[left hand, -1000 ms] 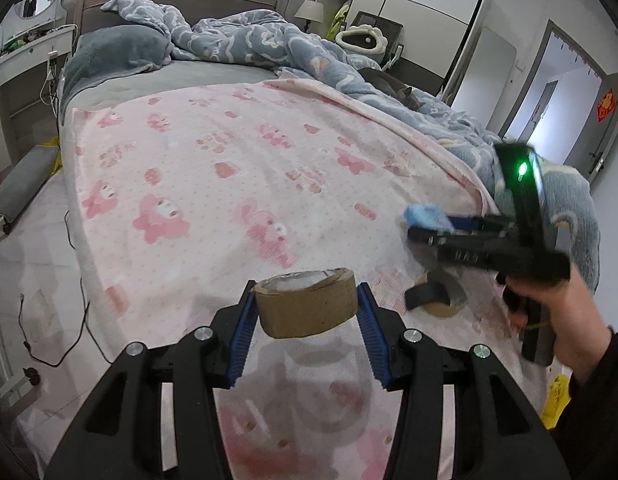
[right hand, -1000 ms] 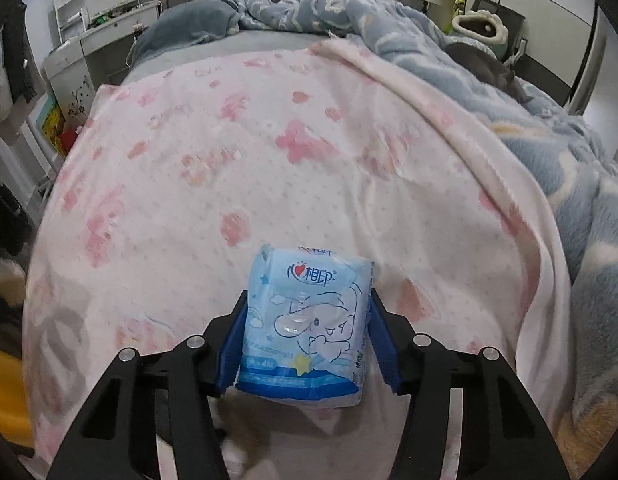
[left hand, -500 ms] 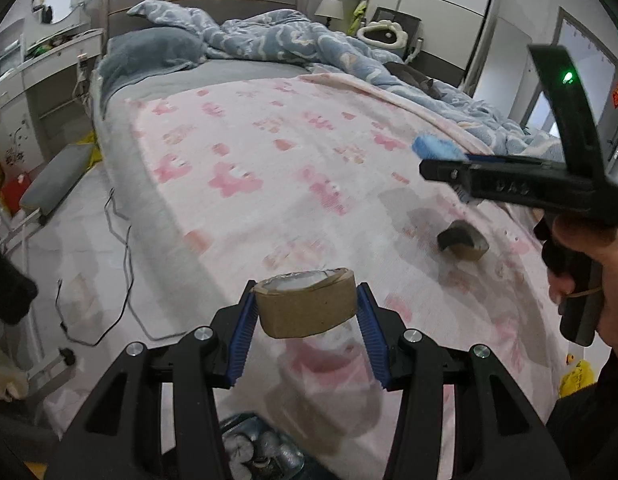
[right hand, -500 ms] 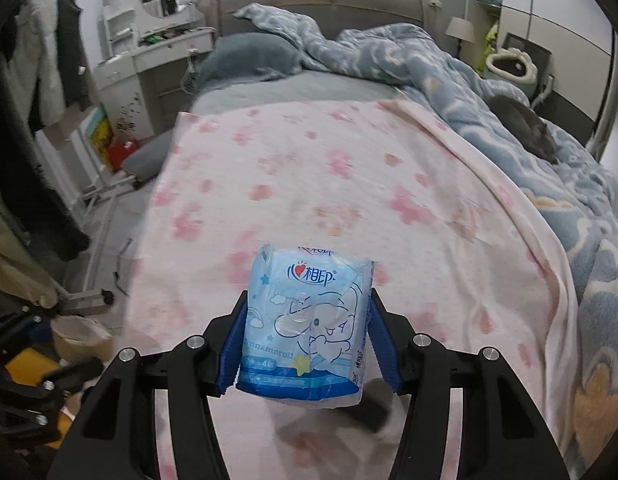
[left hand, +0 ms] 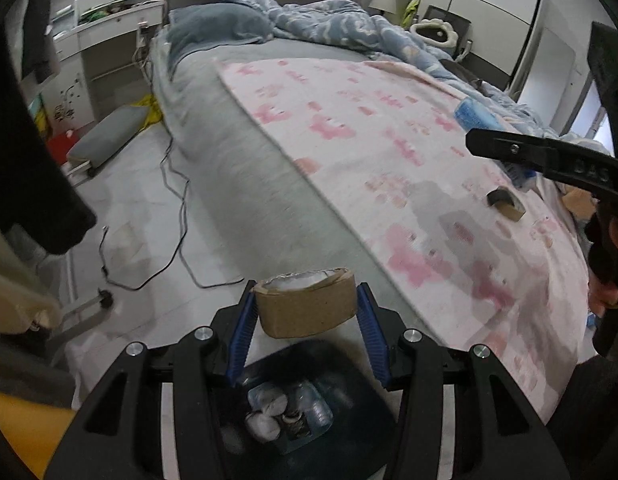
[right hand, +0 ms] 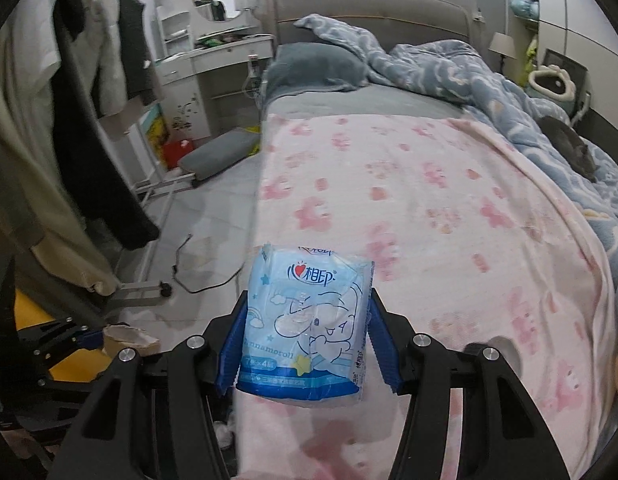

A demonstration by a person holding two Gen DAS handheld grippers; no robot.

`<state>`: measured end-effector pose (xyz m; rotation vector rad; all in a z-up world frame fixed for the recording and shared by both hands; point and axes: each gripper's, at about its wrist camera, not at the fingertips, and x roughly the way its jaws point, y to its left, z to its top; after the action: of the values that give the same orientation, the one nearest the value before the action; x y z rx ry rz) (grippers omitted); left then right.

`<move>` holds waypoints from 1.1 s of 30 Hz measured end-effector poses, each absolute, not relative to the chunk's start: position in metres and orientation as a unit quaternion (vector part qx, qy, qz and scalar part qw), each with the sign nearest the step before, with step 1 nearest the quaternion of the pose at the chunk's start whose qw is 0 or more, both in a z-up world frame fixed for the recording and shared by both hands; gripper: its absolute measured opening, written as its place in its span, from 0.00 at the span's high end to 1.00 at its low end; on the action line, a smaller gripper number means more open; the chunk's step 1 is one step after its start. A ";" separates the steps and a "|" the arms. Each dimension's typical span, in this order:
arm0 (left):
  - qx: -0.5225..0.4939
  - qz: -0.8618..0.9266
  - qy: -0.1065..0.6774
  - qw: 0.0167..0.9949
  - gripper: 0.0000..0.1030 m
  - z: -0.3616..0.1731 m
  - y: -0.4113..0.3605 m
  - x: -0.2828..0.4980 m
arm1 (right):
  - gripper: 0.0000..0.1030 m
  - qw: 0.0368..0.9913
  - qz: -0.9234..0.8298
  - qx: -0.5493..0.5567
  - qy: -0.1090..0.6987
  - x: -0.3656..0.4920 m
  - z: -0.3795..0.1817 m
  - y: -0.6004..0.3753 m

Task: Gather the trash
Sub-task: 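Carry the tape roll and blue tissue pack from the bed over the teal bin, then open the left tool over the bin to drop the brown tape roll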

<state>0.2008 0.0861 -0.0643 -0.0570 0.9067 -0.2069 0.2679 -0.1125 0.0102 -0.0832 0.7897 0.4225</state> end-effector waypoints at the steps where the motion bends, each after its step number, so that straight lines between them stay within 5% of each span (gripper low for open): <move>1: -0.029 -0.095 0.439 0.893 0.50 -0.066 0.090 0.196 | 0.45 0.900 0.207 -0.041 0.382 0.264 0.010 -0.109; 24: -0.069 -0.046 0.559 0.825 0.49 -0.151 0.127 0.120 | 0.45 0.854 0.276 -0.075 0.435 0.161 -0.033 -0.036; 27: -0.066 -0.052 0.573 0.815 0.35 -0.159 0.124 0.110 | 0.45 0.845 0.279 -0.087 0.448 0.156 -0.043 -0.027; 33: -0.065 -0.058 0.565 0.821 0.25 -0.157 0.128 0.098 | 0.45 0.827 0.273 -0.096 0.481 0.161 -0.071 -0.018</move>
<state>0.0980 0.1280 -0.1569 -0.1379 1.2021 -0.1228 0.1609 -0.0185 -0.0705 -0.2036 1.0216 0.5808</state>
